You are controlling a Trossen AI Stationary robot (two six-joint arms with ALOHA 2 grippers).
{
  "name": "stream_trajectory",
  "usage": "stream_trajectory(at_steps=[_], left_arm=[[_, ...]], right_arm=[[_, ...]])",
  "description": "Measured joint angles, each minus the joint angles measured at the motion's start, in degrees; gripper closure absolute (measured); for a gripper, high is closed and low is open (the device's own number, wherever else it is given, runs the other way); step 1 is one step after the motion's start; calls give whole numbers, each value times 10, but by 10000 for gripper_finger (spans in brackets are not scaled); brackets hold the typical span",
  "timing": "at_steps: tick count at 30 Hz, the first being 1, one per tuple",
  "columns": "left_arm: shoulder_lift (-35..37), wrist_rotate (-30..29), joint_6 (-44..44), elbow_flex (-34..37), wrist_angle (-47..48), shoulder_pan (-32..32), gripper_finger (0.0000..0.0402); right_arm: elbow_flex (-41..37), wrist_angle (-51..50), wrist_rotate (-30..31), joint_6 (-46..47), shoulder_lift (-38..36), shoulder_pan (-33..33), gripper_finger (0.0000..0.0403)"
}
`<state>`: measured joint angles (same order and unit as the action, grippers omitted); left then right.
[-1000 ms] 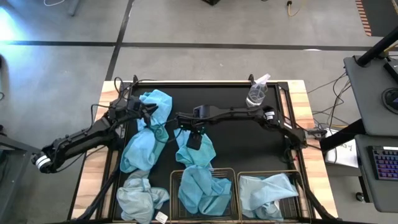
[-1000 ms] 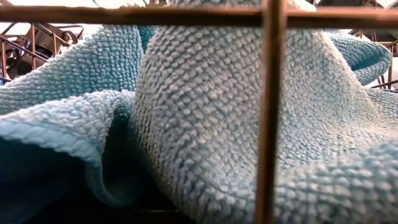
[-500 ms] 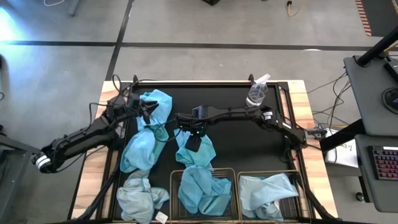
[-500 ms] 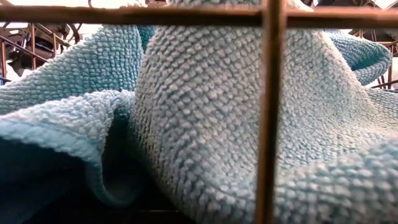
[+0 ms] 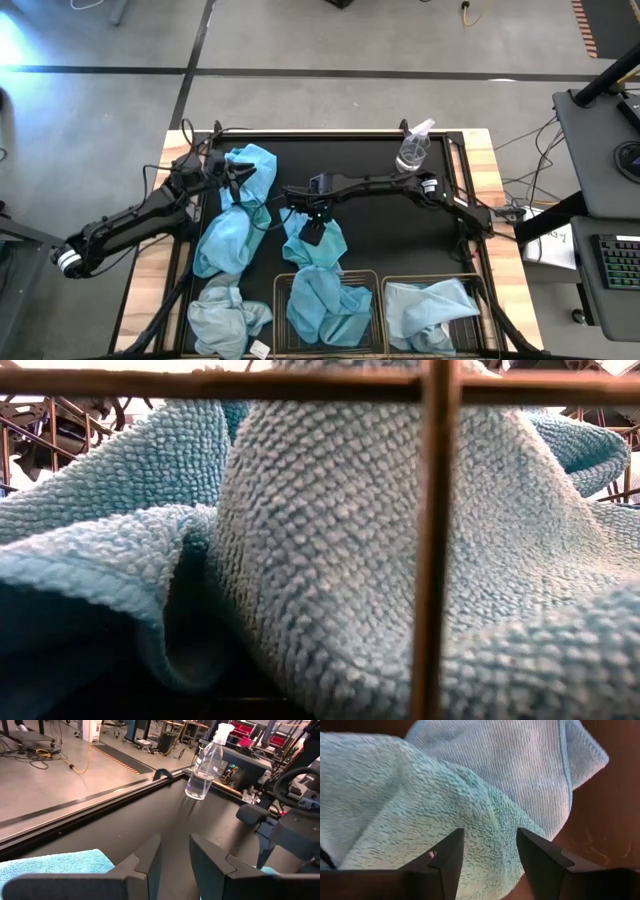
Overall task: Sort microfiber towel by color & place in baskets
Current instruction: Put the blue towel into the left wire basket
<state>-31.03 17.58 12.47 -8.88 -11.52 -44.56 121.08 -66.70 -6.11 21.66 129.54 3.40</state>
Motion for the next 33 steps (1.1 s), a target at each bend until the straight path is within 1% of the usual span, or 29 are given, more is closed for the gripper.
stream_trajectory(at_steps=[8, 18, 21, 23, 25, 33], left_arm=[[0, 0, -15, 0, 0, 0, 318], [0, 0, -30, 0, 0, 0, 318], [0, 0, -31, 0, 0, 0, 318], [0, 0, -35, 0, 0, 0, 318], [0, 0, -41, 0, -1, 0, 318], [0, 0, -43, 0, -1, 0, 318]], right_arm=[[-35, 1, -4, 3, 0, 0, 204], [-56, 11, -19, 6, 0, 3, 204], [-57, 17, -19, 7, 0, 3, 210], [-57, 19, -19, 7, 0, 4, 223], [-57, 21, -19, 9, 0, 4, 244], [-56, 24, -19, 9, 0, 5, 367]])
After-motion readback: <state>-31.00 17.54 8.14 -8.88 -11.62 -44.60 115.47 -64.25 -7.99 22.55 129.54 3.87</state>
